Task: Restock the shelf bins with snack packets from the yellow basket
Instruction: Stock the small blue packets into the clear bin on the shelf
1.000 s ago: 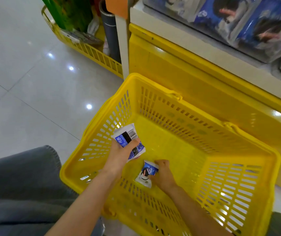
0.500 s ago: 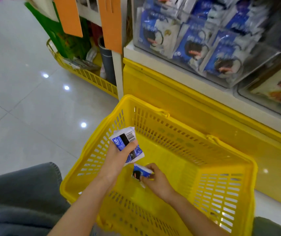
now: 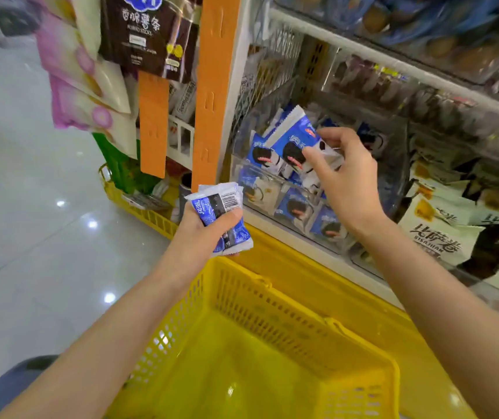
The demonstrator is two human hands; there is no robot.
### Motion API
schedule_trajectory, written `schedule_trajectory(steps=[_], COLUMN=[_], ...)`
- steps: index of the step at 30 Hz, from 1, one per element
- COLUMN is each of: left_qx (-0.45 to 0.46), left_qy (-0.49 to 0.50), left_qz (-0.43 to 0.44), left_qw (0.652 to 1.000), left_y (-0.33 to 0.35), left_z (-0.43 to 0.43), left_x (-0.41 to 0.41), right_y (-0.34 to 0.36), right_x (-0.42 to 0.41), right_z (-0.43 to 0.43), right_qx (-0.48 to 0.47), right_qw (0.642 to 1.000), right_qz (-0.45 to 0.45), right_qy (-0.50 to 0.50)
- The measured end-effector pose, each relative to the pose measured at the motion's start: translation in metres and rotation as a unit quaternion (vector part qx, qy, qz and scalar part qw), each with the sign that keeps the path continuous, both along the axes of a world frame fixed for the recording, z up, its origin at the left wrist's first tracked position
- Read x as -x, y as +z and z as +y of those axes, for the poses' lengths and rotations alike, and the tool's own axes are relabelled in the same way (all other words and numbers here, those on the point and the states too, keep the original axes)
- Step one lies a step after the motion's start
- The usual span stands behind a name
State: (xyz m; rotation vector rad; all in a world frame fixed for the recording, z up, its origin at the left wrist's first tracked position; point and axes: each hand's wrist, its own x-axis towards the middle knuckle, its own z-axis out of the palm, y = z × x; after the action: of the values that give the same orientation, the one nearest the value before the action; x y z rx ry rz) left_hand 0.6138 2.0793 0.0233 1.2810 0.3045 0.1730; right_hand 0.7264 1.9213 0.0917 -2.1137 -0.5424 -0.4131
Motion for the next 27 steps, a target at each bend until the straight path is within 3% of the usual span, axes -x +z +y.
schedule_trajectory(steps=[8, 10, 12, 14, 17, 21, 25, 27], left_qx=[0.018, 0.015, 0.013, -0.003, -0.038, -0.163, -0.369, -0.430], left_qy=[0.009, 0.014, 0.009, -0.010, -0.069, -0.142, -0.163, -0.173], left_qz=[0.024, 0.028, 0.030, 0.026, -0.009, -0.039, -0.068, -0.108], left_qw=[1.000, 0.999, 0.999, 1.000, 0.997, 0.976, 0.913, 0.880], left_y=[0.002, 0.002, 0.001, 0.002, 0.007, 0.028, 0.063, 0.083], left_z=[0.018, 0.019, 0.019, 0.018, 0.014, 0.008, -0.006, -0.017], left_x=[-0.003, -0.005, -0.009, -0.012, -0.016, -0.030, -0.058, -0.077], right_y=[-0.011, -0.011, -0.008, 0.000, 0.014, 0.027, 0.042, 0.049], right_x=[-0.063, -0.063, -0.057, -0.038, -0.004, 0.014, 0.009, -0.001], right_z=[0.056, 0.057, 0.054, 0.050, 0.041, 0.015, -0.015, -0.030], right_qx=[0.160, 0.178, 0.203, 0.161, 0.152, 0.234, 0.221, 0.225], right_qw=[0.972, 0.972, 0.976, 0.986, 0.977, 0.928, 0.933, 0.942], right_qz=[0.165, 0.145, 0.070, 0.006, 0.036, 0.184, 0.196, 0.174], right_qy=[0.041, 0.038, 0.021, 0.039, 0.146, 0.224, 0.203, 0.176])
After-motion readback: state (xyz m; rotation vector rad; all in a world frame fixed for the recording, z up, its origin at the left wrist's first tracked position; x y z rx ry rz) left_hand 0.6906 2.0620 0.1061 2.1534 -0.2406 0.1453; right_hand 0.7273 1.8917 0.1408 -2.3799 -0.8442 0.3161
